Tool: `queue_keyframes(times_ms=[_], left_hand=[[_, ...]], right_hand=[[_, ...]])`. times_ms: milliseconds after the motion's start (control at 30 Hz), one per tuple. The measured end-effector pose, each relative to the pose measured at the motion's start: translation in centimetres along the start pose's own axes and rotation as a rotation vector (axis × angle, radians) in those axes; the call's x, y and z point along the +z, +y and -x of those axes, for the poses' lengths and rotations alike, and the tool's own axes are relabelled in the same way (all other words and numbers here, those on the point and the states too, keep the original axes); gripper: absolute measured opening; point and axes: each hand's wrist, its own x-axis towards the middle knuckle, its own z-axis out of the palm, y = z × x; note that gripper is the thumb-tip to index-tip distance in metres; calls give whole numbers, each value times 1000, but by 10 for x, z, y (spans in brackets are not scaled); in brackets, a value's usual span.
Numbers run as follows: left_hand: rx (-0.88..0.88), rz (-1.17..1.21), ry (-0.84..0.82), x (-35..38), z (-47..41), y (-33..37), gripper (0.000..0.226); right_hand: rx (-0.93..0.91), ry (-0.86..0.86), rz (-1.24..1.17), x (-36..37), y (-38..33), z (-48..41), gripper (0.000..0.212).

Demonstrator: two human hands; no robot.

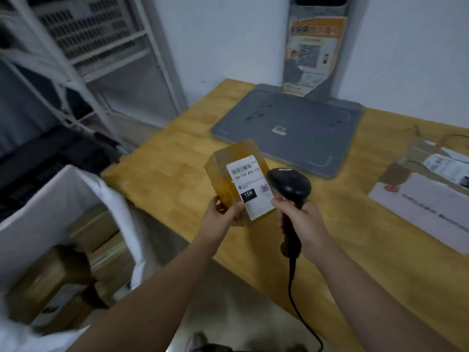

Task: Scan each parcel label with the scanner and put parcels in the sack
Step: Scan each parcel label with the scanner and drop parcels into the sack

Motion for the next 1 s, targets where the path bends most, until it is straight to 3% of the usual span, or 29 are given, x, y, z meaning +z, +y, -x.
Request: queue_keyframes(times_ms=[200,267,400,533,633,800,867,933,1000], left_hand=[[78,-4,289,-156,18,-24,67],[79,-14,326,-213,23,-34,66],[31,-162,319,-319,36,-48,69],[-65,-403,74,-401,44,-66,92],[-142,-877,-208,-434,42,-77,121],[-179,-1342,-665,-438,37,-76,98],[-80,-1473,-666,-431,36,-71,89],[-53,-1462,-660,-420,30,-65,75],[-177,-1422,-831,-405,25,-62,53]], right_hand=[[86,-100,49,129,43,-7,25],[114,-98,81,182,67,-4,33],[180,-156,241,272,127,9,28],[285,-162,420,320,180,29,37],[386,-56,566,338,193,40,22],[261,229,582,332,183,45,12],[197,243,560,328,179,51,10],[156,221,540,327,174,58,11],[123,233,538,326,171,58,15]])
